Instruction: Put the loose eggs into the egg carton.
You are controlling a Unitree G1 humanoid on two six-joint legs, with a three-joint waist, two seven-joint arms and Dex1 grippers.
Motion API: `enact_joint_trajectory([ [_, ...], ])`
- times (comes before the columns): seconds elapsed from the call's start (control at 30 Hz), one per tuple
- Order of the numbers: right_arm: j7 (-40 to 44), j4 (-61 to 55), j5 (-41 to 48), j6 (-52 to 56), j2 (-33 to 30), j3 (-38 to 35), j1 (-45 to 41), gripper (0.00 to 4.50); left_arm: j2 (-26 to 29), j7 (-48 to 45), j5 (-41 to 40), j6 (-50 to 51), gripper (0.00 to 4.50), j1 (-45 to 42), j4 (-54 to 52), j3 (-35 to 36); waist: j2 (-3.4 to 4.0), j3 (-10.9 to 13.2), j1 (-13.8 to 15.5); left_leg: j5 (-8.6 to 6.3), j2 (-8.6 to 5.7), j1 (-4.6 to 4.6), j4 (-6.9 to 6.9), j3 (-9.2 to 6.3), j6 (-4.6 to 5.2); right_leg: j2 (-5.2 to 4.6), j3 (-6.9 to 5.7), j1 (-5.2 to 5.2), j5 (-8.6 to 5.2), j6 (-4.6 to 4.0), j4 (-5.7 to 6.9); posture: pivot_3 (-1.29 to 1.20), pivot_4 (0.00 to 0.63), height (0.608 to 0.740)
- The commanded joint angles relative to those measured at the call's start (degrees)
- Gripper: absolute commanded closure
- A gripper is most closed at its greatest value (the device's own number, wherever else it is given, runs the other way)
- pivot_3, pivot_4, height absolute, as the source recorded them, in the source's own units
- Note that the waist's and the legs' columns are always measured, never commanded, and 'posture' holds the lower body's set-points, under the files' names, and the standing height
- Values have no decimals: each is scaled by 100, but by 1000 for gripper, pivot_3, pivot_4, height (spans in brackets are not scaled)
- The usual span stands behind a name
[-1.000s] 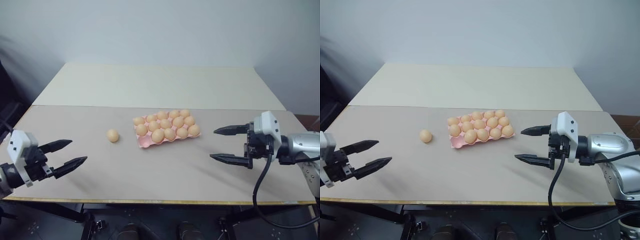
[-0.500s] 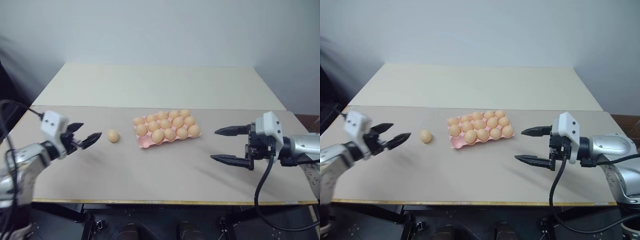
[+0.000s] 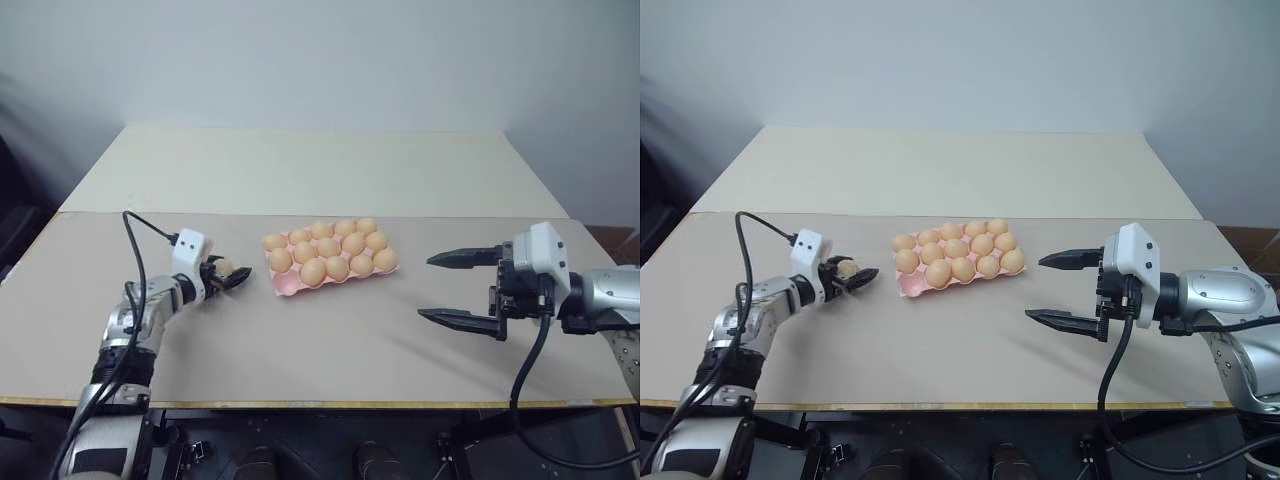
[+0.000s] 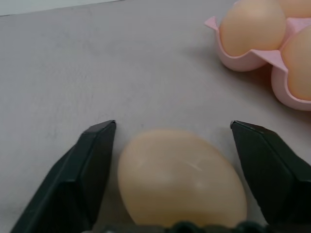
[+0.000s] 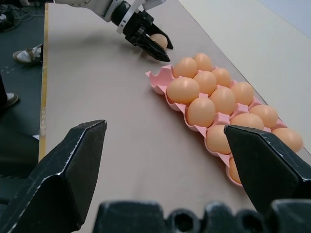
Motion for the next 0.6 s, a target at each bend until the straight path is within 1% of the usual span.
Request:
enact_joint_trajectory([
  [0.03,-67,-122,110,-17,-41,-247,-36,0,19,-39,81,-138,1542,37,-178,16,0,0,0,0,0,0,0,0,0,0,0,0,0,0,0,0,150,740],
  [0.1,-89,-91,94,-35,-35,-227,-65,0,41,-64,72,-129,2162,96,-250,31,0,0,-3,0,0,1,1,0,0,0,0,1,0,0,1,0,150,740],
  [0.17,-85,-86,101,-42,-38,-222,-70,0,73,-19,106,-121,2396,129,-369,36,0,0,-1,0,0,1,1,0,0,0,0,1,0,0,1,0,150,740],
  [0.33,-83,-48,82,-60,-14,-156,-114,0,87,-273,-185,-1,2419,29,-1218,85,0,0,4,0,0,-3,2,-2,0,0,-1,0,0,1,1,0,150,740],
  [0.43,-92,-39,60,-68,12,-100,-146,0,-127,-551,-529,157,2419,-174,-1772,-20,0,0,31,0,0,-2,3,-4,-1,0,-3,2,0,1,0,0,150,740],
  [0.53,-104,-58,52,-70,29,-91,-135,0,-401,-663,-687,358,2419,-286,-1938,-203,0,0,61,0,-1,-2,6,-4,0,-1,-3,6,0,1,-1,0,150,740],
  [0.6,-125,-90,48,-65,39,-96,-115,0,-528,-750,-612,326,2419,-276,-1956,-408,1,0,59,0,-1,0,5,-4,0,0,-2,6,1,1,-1,0,150,740],
])
